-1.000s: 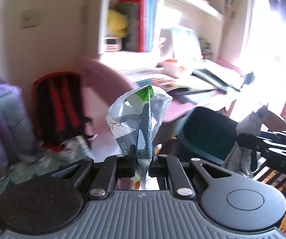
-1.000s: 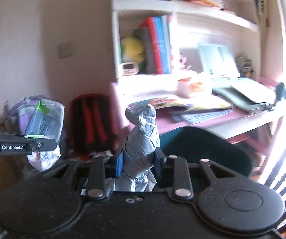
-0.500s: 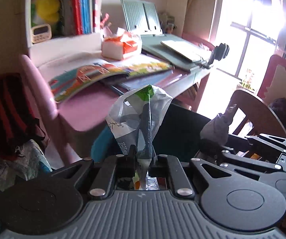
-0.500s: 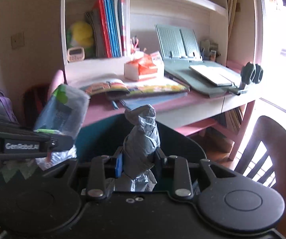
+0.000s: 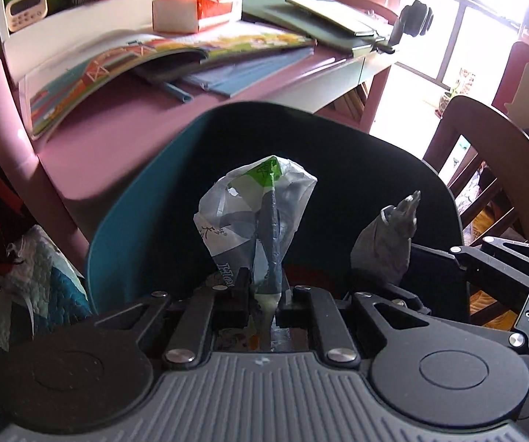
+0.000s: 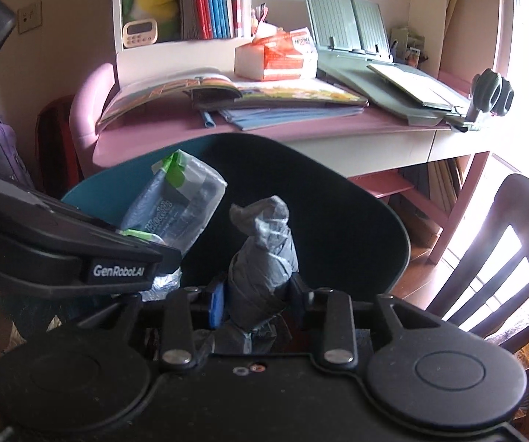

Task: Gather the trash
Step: 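Open both tools over the teal bin to drop bag and tissue, then move both tools back down toward the last wrappers under the bench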

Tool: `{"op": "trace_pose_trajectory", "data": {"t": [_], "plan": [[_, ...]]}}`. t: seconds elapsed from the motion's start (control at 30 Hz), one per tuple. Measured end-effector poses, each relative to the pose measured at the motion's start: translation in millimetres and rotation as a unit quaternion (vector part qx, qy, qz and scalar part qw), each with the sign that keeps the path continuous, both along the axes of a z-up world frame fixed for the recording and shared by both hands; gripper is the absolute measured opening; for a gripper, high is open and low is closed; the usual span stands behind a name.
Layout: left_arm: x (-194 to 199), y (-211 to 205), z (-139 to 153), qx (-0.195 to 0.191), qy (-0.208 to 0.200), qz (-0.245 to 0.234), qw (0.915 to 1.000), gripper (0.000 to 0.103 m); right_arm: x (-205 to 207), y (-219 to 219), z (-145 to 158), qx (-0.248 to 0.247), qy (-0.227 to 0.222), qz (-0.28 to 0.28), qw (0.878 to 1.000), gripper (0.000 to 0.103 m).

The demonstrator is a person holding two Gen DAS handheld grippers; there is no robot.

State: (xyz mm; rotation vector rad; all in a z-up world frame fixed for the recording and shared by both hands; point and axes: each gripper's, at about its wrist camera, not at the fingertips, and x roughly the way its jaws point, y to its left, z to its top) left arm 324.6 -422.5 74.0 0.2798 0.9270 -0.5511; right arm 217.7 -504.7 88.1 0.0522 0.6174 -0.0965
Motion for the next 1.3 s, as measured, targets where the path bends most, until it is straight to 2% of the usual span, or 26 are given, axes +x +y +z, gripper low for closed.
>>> {"op": "trace_pose_trajectory", "data": {"t": [0.07, 0.3, 0.5, 0.53, 0.57, 0.97, 1.3], "plan": [[0.7, -0.9, -4.3, 0.003, 0.006, 0.000, 1.0000, 0.023, 1.1, 0.7, -2.0, 0.000, 0.003, 0.005, 1.000, 0.038], [-2.0, 1.3, -3.1, 0.001, 0.000, -0.002, 1.0000, 0.029, -7.4, 2.1, -0.5, -0.002, -0.001, 0.010, 1.000, 0.042], [-8.7, 8.2, 9.3, -0.017, -0.014, -0.001, 0.9998, 0.053, -18.0, -0.5, 7.3, 0.001, -0.009, 0.006, 1.000, 0.047], [-10.4, 10.4, 12.2, -0.022, -0.015, 0.001, 0.9997, 0.063, -21.1, -0.4, 9.6, 0.002, -0.012, 0.007, 1.000, 0.048], [-12.8, 12.6, 14.5, -0.026, -0.017, 0.002, 0.9995, 0.069, -23.5, -0.5, 11.8, 0.003, -0.016, 0.007, 1.000, 0.050], [-42.9, 55.9, 51.7, -0.041, -0.049, 0.017, 0.9978, 0.072, -67.0, 19.9, 45.4, 0.008, -0.059, 0.033, 0.998, 0.057], [-74.8, 131.4, 79.7, -0.054, -0.070, 0.056, 0.9945, 0.072, -91.5, 67.3, 70.7, 0.019, -0.085, 0.092, 0.992, 0.059]]}}
